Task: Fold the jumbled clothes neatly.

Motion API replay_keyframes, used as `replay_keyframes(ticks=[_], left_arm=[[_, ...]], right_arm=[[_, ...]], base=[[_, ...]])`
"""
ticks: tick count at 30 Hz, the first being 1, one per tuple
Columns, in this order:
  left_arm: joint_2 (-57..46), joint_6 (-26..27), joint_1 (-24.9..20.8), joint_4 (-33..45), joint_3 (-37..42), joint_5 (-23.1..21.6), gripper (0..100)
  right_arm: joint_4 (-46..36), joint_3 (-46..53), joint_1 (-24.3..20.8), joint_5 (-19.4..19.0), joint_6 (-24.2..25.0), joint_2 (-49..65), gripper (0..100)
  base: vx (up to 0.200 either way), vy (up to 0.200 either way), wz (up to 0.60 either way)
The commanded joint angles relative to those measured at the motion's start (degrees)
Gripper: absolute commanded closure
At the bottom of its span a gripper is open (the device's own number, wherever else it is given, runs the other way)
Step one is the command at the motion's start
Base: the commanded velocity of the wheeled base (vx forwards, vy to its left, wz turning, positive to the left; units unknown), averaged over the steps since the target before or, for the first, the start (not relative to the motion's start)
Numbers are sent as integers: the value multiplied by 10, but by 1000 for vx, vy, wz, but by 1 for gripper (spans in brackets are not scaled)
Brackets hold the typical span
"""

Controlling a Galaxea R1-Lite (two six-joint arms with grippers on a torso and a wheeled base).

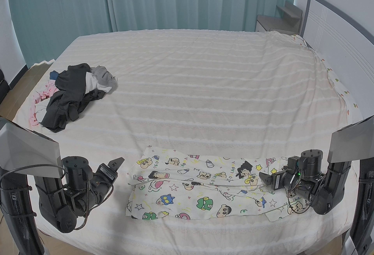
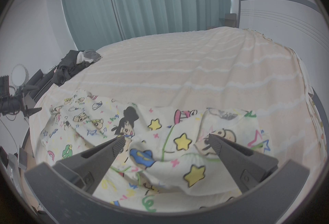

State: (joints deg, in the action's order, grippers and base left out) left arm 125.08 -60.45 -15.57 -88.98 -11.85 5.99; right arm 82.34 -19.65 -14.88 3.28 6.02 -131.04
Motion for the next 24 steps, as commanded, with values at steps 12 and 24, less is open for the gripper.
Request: replay_keyframes(ticks=[12, 24], left_arm=[[1, 0, 0, -10, 0, 1, 0], [1, 0, 0, -10, 0, 1, 0]], right_arm=[[-138, -93, 53, -42, 2, 29, 0], [-364, -176, 50, -85, 5, 100, 0]], base=[[0, 0, 0], [0, 0, 0]])
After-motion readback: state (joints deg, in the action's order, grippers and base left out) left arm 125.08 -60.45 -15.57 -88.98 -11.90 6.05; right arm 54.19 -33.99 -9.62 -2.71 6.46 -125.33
